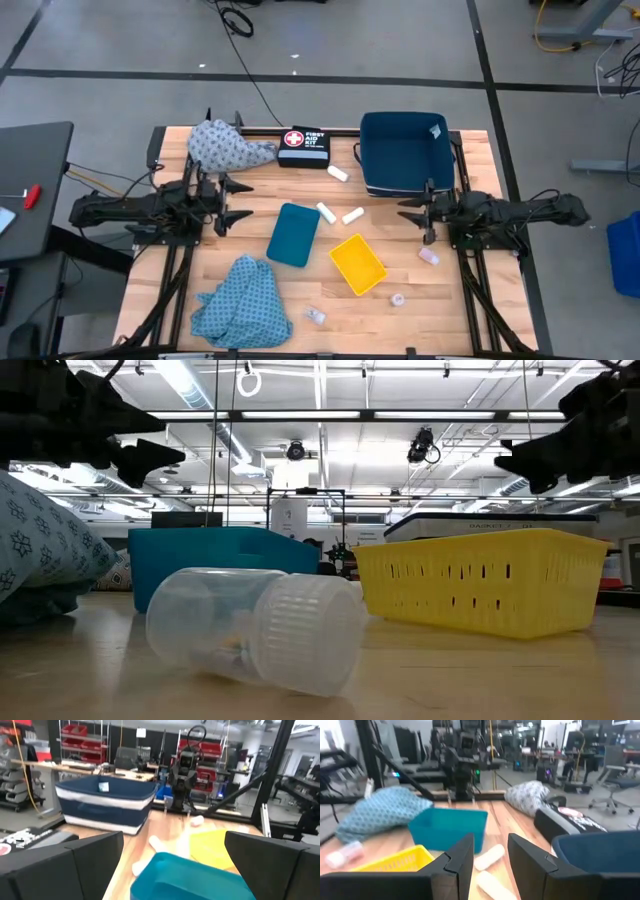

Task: Pick & place medical supplies in basket/bin
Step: Put the top white pill bottle into the yellow bin

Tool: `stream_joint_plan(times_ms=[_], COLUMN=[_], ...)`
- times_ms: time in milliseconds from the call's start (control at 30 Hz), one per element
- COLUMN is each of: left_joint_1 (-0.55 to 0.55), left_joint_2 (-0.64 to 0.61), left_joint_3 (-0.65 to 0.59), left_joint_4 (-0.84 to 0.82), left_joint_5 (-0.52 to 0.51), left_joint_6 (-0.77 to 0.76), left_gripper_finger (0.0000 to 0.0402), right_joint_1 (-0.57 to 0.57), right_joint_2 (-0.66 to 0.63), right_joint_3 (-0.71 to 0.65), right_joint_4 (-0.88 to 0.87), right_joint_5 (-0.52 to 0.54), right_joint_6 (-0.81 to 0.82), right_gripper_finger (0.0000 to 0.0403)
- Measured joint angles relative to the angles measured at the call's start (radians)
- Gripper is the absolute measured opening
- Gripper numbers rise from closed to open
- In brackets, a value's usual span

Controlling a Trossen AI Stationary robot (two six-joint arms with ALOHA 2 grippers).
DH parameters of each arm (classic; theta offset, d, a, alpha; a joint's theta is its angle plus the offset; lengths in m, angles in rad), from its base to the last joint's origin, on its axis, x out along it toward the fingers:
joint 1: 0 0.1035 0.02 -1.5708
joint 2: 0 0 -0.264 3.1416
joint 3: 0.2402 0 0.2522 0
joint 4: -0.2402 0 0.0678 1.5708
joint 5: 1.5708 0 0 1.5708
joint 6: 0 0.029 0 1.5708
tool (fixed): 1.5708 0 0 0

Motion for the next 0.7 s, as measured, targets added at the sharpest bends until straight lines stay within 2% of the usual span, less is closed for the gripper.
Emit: stream_joint_plan(times_ms=[133,367,533,700], left_joint_1=[0.000,0.000,0.000,-0.001], left_joint_2=[0.043,0.122,0.149,0.149], left_joint_3=[0.001,0.037,0.039,0.040], left_joint_4=[0.000,0.027,0.074,0.076], left_joint_5=[-0.004,-0.006,-0.030,0.010], left_joint_6=[-0.027,-0.041,0.030,0.037], left_gripper_finger=[0.0353,0.0366,0.0368,0.0367], right_joint_1=[0.010,0.076,0.110,0.124], right_joint_2=[0.188,0.572,0.792,0.949], right_joint_3=[0.022,0.287,0.541,0.766], right_joint_4=[0.128,0.140,-0.051,-0.376], right_joint_5=[-0.011,-0.025,0.019,-0.032], right_joint_6=[-0.043,-0.080,-0.059,0.109], right_gripper_finger=[0.0128,0.0143,0.0155,0.0168])
